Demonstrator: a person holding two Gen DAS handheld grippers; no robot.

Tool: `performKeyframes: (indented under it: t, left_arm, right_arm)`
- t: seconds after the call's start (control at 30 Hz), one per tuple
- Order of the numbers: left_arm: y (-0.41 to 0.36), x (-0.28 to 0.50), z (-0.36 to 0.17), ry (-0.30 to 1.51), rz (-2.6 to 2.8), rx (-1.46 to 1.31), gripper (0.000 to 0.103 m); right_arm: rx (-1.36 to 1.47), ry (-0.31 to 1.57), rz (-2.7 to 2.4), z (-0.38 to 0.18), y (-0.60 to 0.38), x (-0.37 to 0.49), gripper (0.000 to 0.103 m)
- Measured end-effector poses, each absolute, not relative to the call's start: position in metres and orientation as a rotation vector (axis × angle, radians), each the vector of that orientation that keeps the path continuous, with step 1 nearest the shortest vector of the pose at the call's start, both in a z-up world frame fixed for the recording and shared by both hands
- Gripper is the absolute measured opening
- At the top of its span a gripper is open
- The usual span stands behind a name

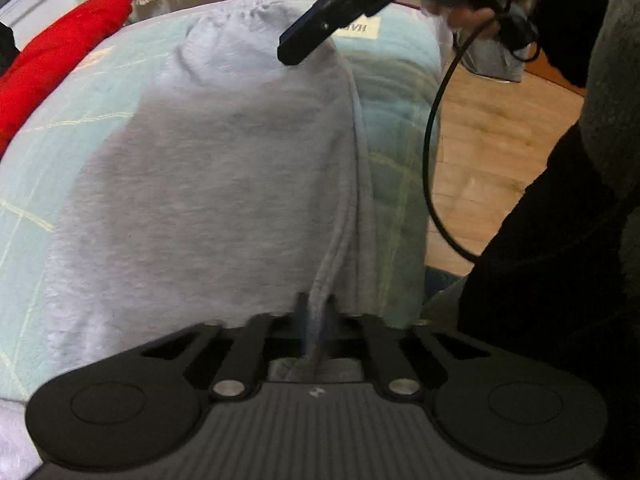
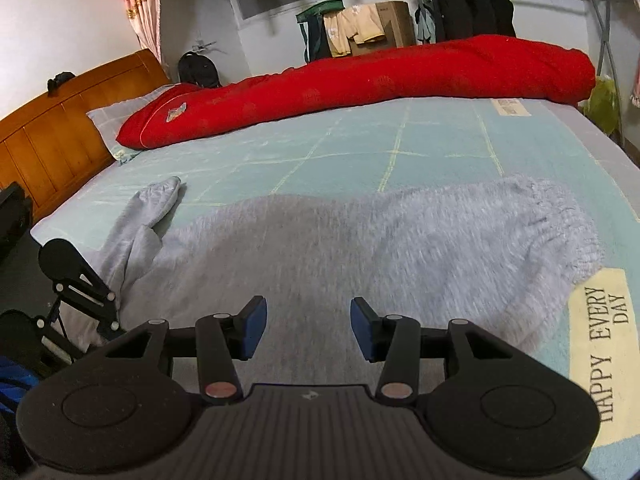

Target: Fold clothes

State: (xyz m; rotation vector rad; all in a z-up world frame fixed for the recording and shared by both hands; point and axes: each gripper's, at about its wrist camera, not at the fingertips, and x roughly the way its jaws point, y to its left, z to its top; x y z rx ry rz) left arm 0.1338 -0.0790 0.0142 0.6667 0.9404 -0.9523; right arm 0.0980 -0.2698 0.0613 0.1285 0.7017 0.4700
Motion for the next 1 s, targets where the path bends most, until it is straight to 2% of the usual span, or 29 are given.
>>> performKeyframes:
  t: [0.17,0.4,0.5,0.53,0.6,0.7,0.8,0.87,1.0]
  left_arm:
    - [-0.075,0.130,0.029,0.992,-0.938,0.587,0.001]
    - [-0.079,0.130,0.001,1.069,-0.900,0.500,0.001]
    - [-0.076,0.128,0.001,1.063,-0.934,0.462,0.002]
    - [-0.075,0.128,0.001,1.067,-0.933,0.448,0.003]
    - [-0.072,0.128,0.002,1.076,-0.929,0.419,0.003]
    - [-0.062,0.133,0.011,1.086,-0.909,0.320,0.004]
    - [-0.041,0.146,0.035,1.027,-0.859,0.175,0.006]
    - [-0.030,0.161,0.048,0.942,-0.799,0.118,0.006]
    - [-0.030,0.199,0.039,0.871,-0.682,0.059,0.007]
  right_arm:
    - [0.149,0.700,0.464,0.054,-0.282,0.097,0.053]
    - [0.134,0.731,0.544,0.048,-0.282,0.109,0.054]
    - [0.043,0.762,0.618,0.044,-0.264,0.112,0.054]
    - [-0.011,0.765,0.641,0.042,-0.256,0.112,0.056]
    - [-0.110,0.782,0.673,0.035,-0.240,0.112,0.066]
    - [-0.192,0.845,0.691,0.016,-0.230,0.109,0.066]
    - [-0.192,0.870,0.729,0.028,-0.239,0.107,0.066]
    - [-0.165,0.819,0.709,0.045,-0.247,0.115,0.066]
    - [-0.158,0.711,0.628,0.061,-0.238,0.151,0.067]
